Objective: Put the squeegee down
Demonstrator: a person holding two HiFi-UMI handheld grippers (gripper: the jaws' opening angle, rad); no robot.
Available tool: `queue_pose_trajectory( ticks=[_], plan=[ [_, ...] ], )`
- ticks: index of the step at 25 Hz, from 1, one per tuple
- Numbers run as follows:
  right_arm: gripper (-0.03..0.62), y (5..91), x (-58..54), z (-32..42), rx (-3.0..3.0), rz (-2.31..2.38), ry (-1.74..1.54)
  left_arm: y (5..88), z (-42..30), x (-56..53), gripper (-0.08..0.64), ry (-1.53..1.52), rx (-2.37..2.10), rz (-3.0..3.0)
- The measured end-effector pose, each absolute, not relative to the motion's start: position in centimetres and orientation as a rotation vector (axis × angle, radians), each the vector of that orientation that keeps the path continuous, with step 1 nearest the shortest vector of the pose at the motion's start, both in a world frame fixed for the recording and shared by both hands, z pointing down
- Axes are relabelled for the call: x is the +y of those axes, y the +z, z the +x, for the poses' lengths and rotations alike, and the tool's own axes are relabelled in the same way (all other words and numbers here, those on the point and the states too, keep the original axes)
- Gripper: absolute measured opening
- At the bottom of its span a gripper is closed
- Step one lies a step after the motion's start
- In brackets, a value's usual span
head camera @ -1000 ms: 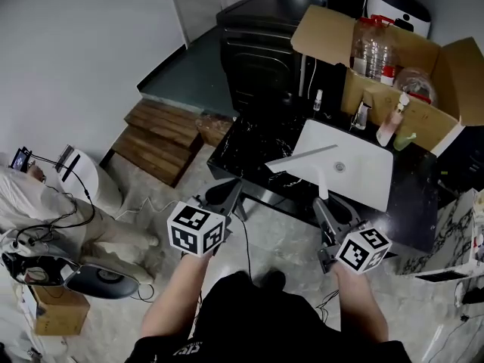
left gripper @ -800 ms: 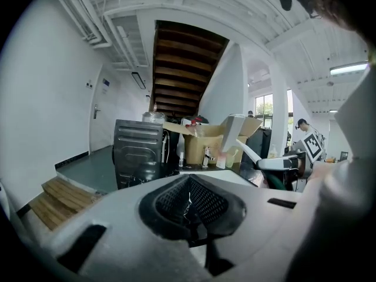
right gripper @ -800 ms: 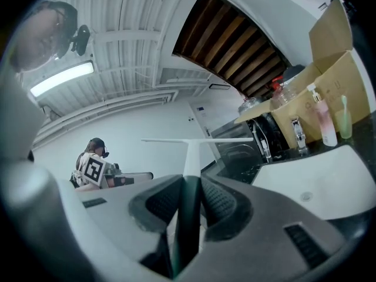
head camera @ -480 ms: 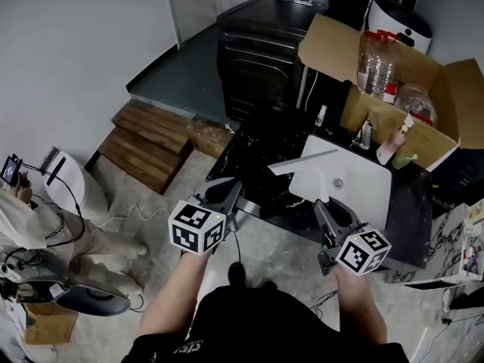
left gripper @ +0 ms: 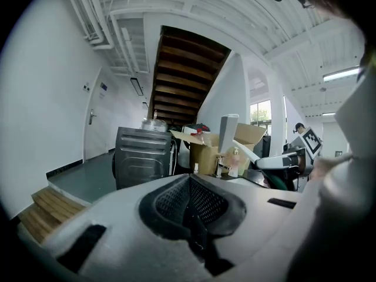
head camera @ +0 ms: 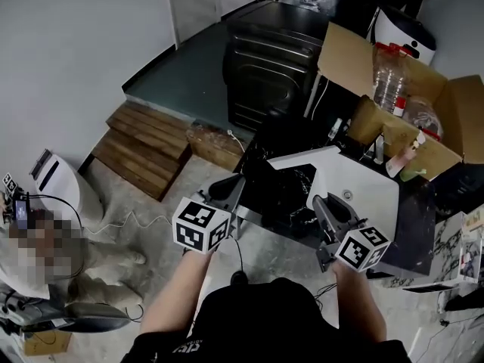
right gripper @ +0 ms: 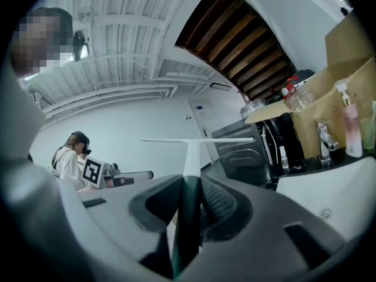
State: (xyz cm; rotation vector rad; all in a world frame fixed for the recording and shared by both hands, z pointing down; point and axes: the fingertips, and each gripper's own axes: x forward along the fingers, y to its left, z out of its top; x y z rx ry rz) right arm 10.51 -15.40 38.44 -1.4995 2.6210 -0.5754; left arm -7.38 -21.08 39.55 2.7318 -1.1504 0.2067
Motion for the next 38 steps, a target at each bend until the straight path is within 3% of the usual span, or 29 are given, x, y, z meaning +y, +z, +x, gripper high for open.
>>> queue_pose_trajectory(
  ticks=[38],
  plan=[
    [0.099,52.3,-32.4,11.2,2.849,-1.554,-0.941,45.7,-3.6,-29.7,0.011,0.298,-1.228,2.522]
  ],
)
